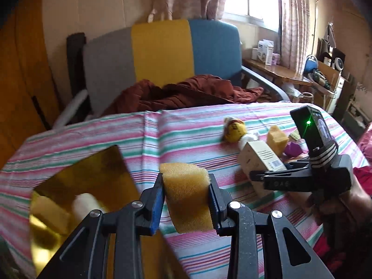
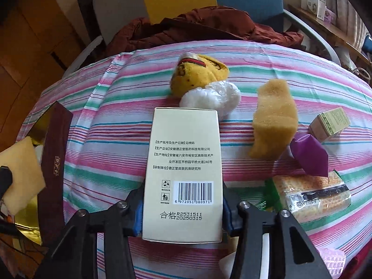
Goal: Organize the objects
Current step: 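Grasp the cream barcode box with the right gripper while the left grasps another yellow sponge, then lower box and sponge into the gold tray and open both grippers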
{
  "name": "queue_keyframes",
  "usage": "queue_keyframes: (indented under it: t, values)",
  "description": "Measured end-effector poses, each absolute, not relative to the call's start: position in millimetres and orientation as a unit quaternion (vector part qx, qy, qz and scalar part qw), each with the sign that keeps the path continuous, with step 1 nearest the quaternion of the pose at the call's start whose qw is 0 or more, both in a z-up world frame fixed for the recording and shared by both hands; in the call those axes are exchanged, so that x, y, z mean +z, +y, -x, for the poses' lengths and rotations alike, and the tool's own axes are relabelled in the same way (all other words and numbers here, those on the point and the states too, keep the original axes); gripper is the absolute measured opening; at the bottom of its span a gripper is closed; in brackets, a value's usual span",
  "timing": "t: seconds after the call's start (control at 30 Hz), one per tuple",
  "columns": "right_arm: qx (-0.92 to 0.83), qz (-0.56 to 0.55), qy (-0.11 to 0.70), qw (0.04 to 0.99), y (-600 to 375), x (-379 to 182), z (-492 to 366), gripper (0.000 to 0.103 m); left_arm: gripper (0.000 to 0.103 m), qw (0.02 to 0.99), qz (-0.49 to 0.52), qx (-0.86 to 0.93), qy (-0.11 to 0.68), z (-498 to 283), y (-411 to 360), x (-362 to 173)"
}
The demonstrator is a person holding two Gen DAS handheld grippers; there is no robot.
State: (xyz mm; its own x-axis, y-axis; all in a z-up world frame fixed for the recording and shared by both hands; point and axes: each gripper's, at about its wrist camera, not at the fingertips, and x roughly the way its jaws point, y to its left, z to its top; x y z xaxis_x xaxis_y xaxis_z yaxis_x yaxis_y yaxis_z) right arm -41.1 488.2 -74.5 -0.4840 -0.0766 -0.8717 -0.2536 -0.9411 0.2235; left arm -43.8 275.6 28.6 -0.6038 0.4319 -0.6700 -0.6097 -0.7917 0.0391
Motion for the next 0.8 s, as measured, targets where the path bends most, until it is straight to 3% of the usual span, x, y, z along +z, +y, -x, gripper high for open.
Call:
queue_keyframes:
  t: [0.8]
  values:
    - [0.863, 0.48, 0.156, -0.028, 397, -49, 41, 0.05, 0.035, 0.227, 0.316, 0.915, 0.109, 32, 181, 49]
